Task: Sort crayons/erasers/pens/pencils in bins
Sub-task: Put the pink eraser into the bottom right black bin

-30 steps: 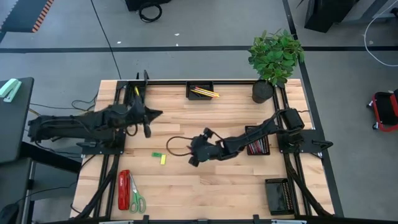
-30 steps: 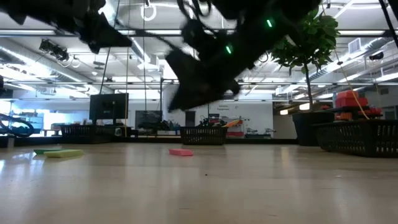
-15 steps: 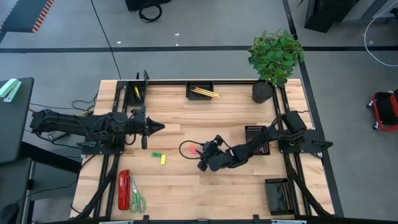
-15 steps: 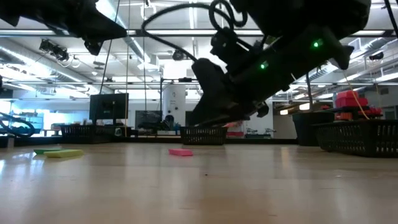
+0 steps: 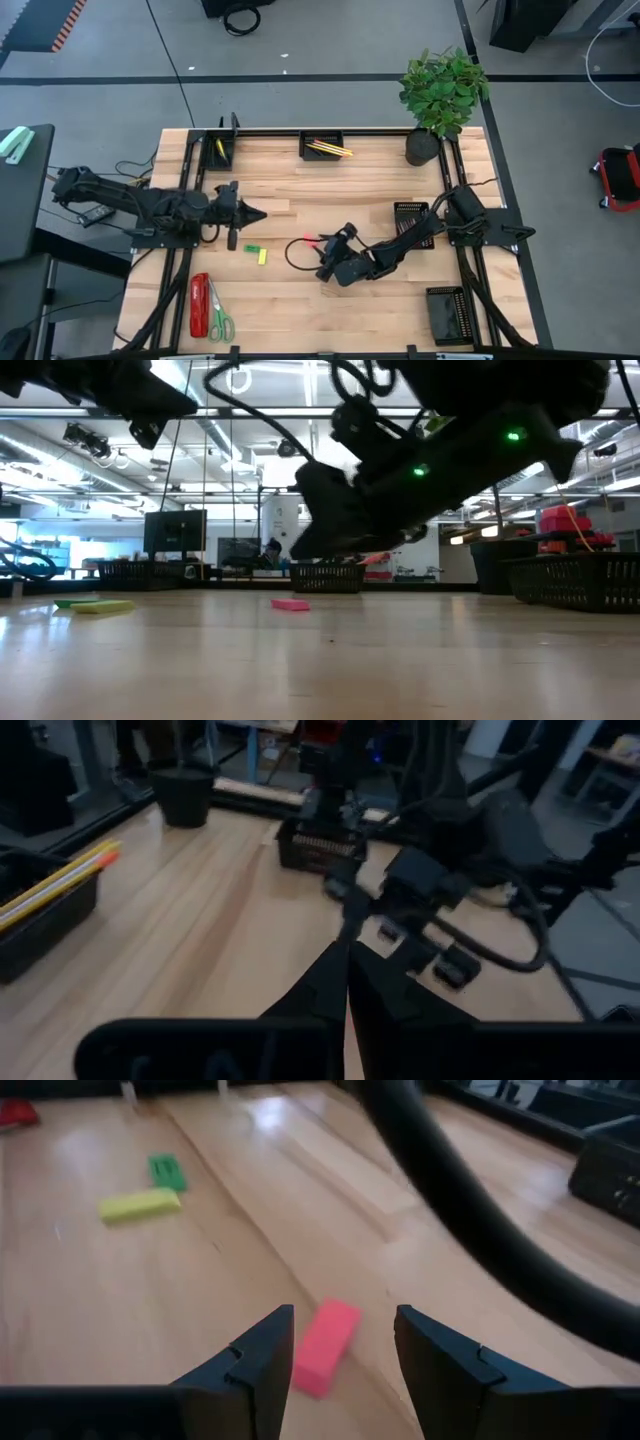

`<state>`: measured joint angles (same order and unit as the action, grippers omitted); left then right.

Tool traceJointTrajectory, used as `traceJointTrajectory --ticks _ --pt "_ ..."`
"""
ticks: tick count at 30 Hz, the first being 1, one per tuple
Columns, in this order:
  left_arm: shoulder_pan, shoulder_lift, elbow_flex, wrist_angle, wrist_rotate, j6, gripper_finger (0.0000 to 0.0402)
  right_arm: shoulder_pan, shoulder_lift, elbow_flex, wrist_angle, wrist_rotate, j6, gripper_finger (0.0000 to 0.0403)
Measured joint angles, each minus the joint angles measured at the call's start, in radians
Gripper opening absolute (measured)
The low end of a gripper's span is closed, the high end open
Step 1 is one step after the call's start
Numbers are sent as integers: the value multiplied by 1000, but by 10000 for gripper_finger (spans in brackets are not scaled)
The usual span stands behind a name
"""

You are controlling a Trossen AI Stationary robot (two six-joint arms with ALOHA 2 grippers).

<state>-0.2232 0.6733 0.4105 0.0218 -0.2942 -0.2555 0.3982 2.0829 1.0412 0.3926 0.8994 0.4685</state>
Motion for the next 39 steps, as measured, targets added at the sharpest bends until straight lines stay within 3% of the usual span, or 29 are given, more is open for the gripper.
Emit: traceJointTrajectory --ticks 6,11,29,35,39 --pt "-84 57 1 59 -53 -4 14 5 17 47 -40 -6 -47 180" --pt "-124 111 2 150 -80 4 18 3 12 49 -115 -8 3 180" --pt "-141 119 1 168 -96 13 21 2 12 49 -196 -23 30 180" --pt "-141 119 1 165 -96 14 28 1 12 49 -196 -83 22 180" --pt "-141 119 1 159 -95 14 23 -5 12 49 -197 -239 -71 180"
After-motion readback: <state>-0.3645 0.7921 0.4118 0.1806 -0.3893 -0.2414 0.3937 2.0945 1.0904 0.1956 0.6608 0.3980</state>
